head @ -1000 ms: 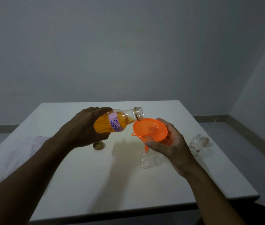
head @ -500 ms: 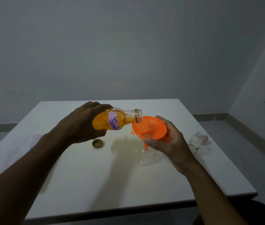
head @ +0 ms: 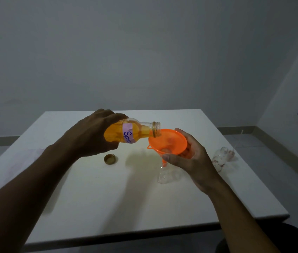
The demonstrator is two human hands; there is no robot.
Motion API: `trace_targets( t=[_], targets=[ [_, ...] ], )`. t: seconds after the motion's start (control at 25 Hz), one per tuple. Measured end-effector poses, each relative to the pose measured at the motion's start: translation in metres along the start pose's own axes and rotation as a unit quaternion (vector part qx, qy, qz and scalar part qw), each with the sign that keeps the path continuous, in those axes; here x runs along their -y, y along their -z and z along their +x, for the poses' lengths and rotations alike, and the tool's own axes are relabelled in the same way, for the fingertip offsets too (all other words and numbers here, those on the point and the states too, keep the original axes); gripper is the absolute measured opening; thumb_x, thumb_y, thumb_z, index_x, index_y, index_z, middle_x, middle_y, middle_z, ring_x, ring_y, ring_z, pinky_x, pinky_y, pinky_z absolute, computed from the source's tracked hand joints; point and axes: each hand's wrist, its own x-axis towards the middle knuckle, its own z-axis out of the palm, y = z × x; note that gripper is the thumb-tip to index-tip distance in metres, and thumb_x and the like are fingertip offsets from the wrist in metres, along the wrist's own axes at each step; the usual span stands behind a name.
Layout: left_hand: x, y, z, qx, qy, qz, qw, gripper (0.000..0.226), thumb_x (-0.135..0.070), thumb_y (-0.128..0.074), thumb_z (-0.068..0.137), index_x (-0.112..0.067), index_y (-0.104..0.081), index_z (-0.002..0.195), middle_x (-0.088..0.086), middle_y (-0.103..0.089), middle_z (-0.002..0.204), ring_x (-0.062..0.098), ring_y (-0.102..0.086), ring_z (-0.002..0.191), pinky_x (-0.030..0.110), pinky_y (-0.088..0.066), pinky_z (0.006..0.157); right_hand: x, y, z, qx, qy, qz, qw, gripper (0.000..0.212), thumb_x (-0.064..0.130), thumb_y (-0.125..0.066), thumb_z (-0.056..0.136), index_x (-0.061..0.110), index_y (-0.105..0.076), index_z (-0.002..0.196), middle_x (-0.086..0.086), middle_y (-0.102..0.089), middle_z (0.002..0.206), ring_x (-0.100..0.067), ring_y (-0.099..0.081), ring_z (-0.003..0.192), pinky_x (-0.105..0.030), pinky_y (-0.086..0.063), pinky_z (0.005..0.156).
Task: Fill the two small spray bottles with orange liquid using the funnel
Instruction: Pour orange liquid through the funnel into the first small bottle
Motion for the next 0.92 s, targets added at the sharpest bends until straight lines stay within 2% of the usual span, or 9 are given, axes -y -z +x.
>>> trace_targets(
  t=[0.32,0.6,0.92],
  targets=[
    [-0.0012,0.0042,0.0009,0.007,-0.002,0.0,1.0,0.077,-0.027,-0.081,0.066,-0.03,-0.046,0.134,0.002,-0.059,0.118,0.02,-0.051,0.106,0.037,-0.051,0.076,0.0001,-0.0005,0.0007,0.001,0.002,0.001,1.0,0.1,0.05,-0.088,0.056,0.033,-0.046,0.145,0.006,-0.058,0.138,-0.017,-0.06,0.123,-0.043,-0.057,0.099],
    [-0.0027,0.0044,0.0015,0.004,-0.001,0.0,1.0,0.078,-0.028,-0.081,0.067,-0.029,-0.045,0.136,0.002,-0.058,0.121,0.02,-0.05,0.107,0.032,-0.046,0.076,-0.0008,0.0,0.0017,0.003,0.002,-0.003,1.0,0.1,0.052,-0.087,0.057,0.033,-0.045,0.146,0.005,-0.057,0.139,-0.019,-0.059,0.124,-0.046,-0.056,0.099],
    [-0.003,0.0046,0.0011,0.011,-0.003,0.0,1.0,0.078,-0.029,-0.081,0.067,-0.029,-0.045,0.136,0.002,-0.058,0.122,0.021,-0.051,0.109,0.038,-0.051,0.079,-0.0028,0.0006,0.0019,0.002,-0.001,0.008,1.0,0.099,0.05,-0.089,0.057,0.033,-0.047,0.144,0.004,-0.058,0.138,-0.021,-0.06,0.124,-0.049,-0.056,0.099]
  ],
)
